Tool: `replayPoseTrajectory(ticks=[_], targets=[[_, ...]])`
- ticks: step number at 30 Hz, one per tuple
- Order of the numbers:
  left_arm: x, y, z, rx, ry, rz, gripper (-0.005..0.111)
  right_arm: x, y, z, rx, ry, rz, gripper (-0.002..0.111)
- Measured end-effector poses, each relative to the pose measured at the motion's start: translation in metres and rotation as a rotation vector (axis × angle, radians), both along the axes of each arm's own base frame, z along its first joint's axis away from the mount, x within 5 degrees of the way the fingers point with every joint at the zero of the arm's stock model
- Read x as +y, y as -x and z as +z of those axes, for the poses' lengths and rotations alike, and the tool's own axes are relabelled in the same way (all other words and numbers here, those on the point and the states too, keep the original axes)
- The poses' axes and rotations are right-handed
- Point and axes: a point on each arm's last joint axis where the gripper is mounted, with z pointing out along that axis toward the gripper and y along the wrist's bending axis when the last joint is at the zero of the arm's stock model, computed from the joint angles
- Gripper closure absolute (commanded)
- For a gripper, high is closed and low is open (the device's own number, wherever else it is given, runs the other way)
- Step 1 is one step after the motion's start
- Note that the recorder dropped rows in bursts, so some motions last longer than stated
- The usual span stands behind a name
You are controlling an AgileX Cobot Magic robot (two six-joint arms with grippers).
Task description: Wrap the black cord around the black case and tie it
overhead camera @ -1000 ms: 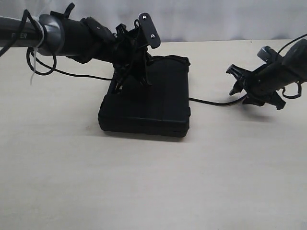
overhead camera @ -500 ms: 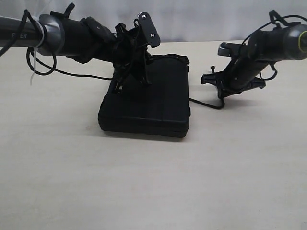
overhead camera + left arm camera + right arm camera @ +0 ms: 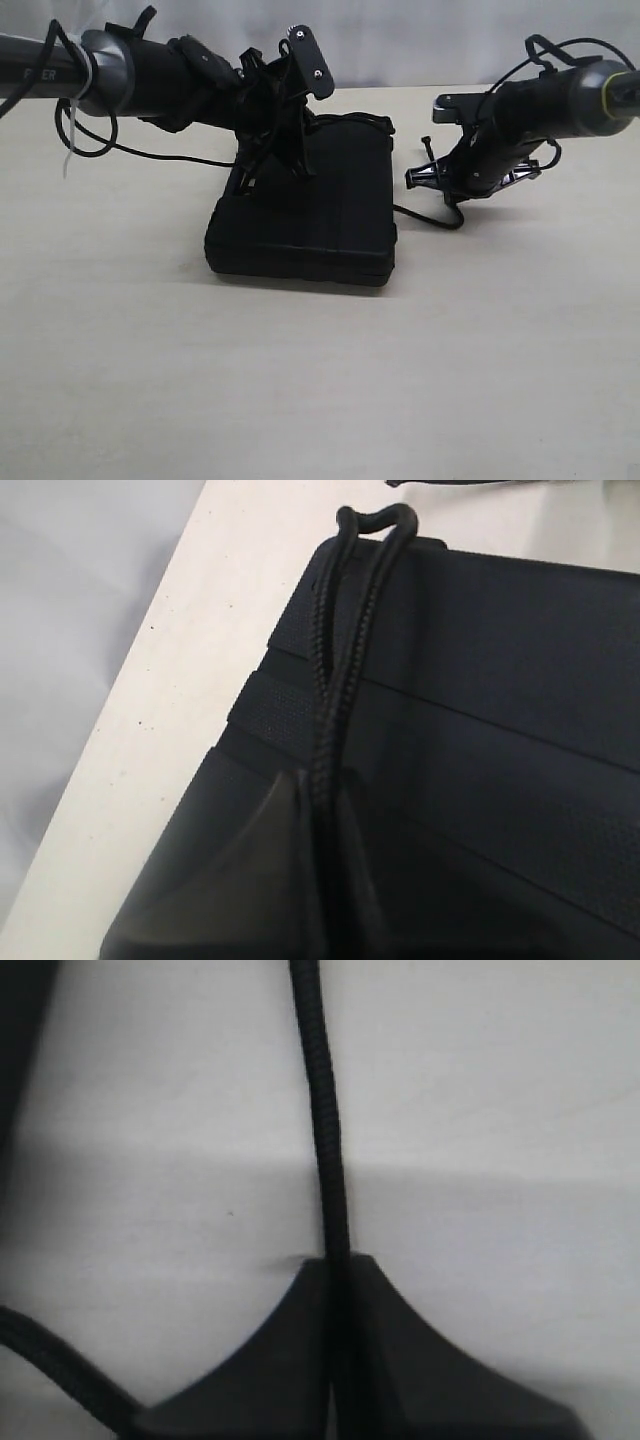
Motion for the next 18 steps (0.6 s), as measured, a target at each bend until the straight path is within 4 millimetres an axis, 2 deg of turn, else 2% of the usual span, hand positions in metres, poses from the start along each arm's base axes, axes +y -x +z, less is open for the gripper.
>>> replayPoseTrajectory(ticks=[7,11,18], targets=[[0.0,0.0,0.0,0.0,0.0,0.0,0.107,-0.003,0.016,0.001,-0.034,0.008,0.02,0.104],[0.0,0.0,0.0,-0.002,0.0,0.002,0.107,-0.003,0.025,0.011,-0.115,-0.01,0.026,0.104],[0.0,0.0,0.0,-0.001,0.001,0.003,0.107,-0.004,0.032,0.02,-0.141,-0.01,0.035,0.104]])
